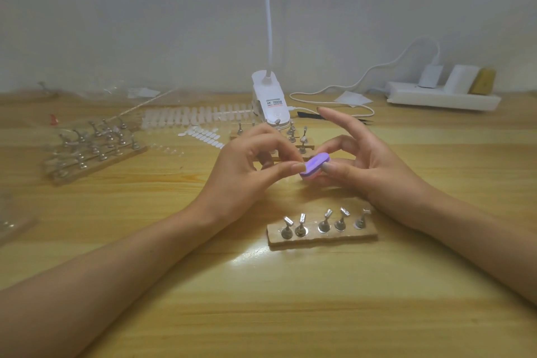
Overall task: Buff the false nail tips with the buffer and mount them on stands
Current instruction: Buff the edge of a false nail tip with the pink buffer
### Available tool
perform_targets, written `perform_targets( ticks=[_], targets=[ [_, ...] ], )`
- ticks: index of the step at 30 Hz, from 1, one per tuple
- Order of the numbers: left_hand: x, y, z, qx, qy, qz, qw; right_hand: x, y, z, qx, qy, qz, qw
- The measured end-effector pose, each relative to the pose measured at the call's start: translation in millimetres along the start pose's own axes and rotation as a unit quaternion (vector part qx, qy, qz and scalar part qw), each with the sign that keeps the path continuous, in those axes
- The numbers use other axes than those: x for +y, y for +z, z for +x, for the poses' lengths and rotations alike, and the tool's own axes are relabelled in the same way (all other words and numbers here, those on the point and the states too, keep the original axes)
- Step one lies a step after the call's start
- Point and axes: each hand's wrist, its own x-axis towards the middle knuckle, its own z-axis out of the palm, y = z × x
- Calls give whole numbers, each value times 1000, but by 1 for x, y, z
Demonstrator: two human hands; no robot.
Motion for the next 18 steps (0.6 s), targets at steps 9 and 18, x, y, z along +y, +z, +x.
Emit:
perform_targets(
  ticks=[9,18],
  targets=[
    [0,0,2,9,-11,-21,1000,0,2,1,26,-9,41,999],
    [-3,0,2,4,-15,-9,1000,4,5,1,-44,7,42,998]
  ],
)
